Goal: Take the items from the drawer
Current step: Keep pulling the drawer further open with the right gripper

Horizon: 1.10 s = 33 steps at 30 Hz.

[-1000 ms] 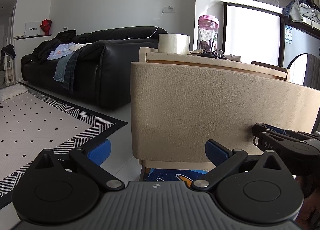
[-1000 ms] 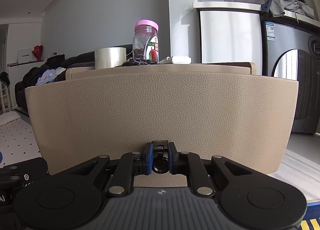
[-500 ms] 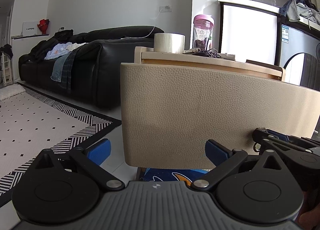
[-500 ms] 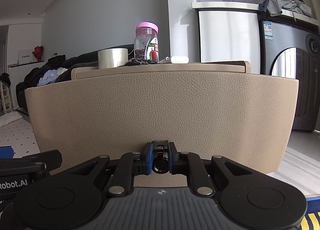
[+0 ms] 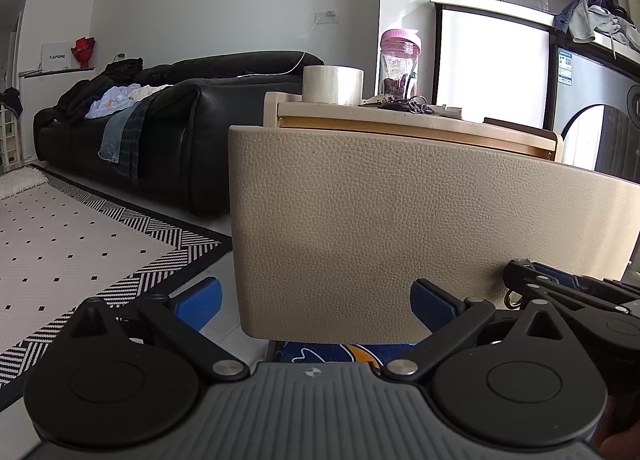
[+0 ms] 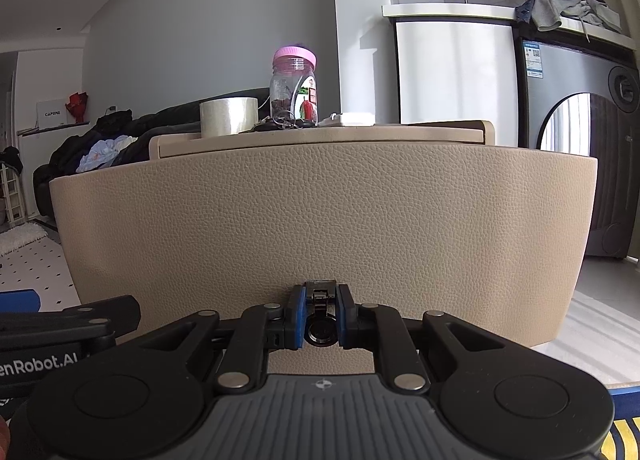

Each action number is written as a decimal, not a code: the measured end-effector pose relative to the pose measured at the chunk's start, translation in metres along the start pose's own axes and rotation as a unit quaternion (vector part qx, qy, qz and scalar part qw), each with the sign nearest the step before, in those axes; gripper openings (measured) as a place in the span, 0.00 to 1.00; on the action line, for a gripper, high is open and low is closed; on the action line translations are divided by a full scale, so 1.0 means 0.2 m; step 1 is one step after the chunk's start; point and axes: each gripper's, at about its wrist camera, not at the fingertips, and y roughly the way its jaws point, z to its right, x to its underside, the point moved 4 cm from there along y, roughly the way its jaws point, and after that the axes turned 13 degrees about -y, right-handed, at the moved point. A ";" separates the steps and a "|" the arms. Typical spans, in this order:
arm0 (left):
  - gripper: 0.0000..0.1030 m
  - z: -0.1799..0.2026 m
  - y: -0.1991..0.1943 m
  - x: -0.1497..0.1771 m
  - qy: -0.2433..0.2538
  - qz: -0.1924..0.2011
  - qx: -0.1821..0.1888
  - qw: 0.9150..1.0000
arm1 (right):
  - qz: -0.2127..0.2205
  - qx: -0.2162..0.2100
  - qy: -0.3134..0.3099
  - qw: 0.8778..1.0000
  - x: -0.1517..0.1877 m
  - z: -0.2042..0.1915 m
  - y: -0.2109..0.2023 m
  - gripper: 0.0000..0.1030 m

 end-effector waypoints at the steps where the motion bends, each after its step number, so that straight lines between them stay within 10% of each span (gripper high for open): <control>1: 1.00 0.00 0.00 0.00 0.000 0.000 0.000 1.000 | 0.000 0.000 0.000 1.000 0.00 0.00 0.00 0.16; 33: 1.00 0.00 -0.11 0.03 0.001 0.001 0.009 1.000 | -0.004 0.001 0.006 1.000 0.04 -0.03 -0.15 0.16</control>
